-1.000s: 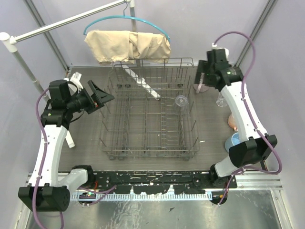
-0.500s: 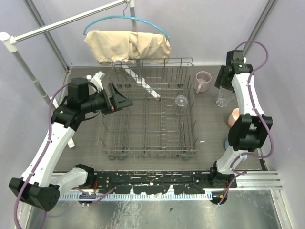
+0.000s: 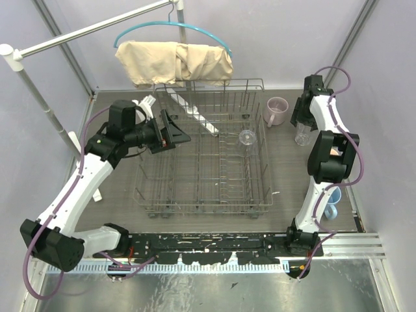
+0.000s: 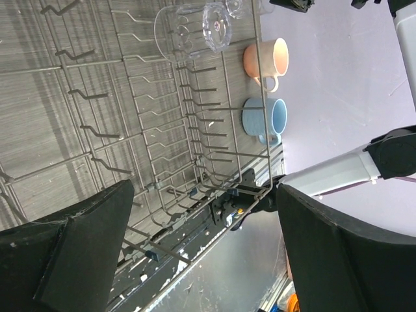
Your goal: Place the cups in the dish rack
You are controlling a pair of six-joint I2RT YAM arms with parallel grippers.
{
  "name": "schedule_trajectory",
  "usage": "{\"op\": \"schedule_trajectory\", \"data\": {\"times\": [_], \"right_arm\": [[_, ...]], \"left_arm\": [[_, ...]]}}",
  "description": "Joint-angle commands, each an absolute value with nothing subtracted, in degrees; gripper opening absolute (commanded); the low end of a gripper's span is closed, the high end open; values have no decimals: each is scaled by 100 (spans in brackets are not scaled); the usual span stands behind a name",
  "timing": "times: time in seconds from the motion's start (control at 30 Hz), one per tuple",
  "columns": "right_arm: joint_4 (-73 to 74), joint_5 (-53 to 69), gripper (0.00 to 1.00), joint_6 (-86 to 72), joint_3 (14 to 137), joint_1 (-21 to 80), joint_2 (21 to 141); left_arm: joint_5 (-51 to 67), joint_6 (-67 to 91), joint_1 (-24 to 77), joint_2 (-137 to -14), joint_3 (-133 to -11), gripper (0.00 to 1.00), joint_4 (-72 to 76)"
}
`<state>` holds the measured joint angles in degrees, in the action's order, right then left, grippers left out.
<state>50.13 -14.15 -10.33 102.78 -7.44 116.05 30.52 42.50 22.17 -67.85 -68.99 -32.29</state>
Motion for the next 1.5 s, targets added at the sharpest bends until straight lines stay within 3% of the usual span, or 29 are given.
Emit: {"op": "schedule_trajectory", "data": {"times": [0.0, 0.13, 0.23, 0.4, 0.6, 0.9, 1.17, 1.47], "right_arm": [[4695, -1320, 64, -898, 10582, -854, 11684], [4588, -1147, 58, -901, 10556, -870, 11838], [4489, -1002, 41, -963, 10541, -878, 11898], [4455, -887, 30, -1064, 10560, -875, 11982], [4607, -788, 1, -1183, 10434, -868, 11534], [5224, -104, 1, -1620, 10622, -809, 10062], [5207, 1466, 1, -2382, 10985, -748, 8881], [2628, 4189, 1, -4276, 9118, -584, 7305]], "left_arm": [[3058, 4280, 2228, -6951, -7230, 98, -3015], [3066, 4296, 2224, -7075, -7310, 98, -2974], [3086, 4315, 2228, -7137, -7330, 98, -2962], [3089, 4300, 2225, -7187, -7297, 98, -2984], [3281, 4373, 2226, -7168, -7234, 98, -2941], [4087, 5317, 2226, -7230, -7094, 98, -1795], [4700, 6712, 2261, -7585, -7019, 98, -363], [4765, 7709, 2324, -7935, -7471, 98, 563]]}}
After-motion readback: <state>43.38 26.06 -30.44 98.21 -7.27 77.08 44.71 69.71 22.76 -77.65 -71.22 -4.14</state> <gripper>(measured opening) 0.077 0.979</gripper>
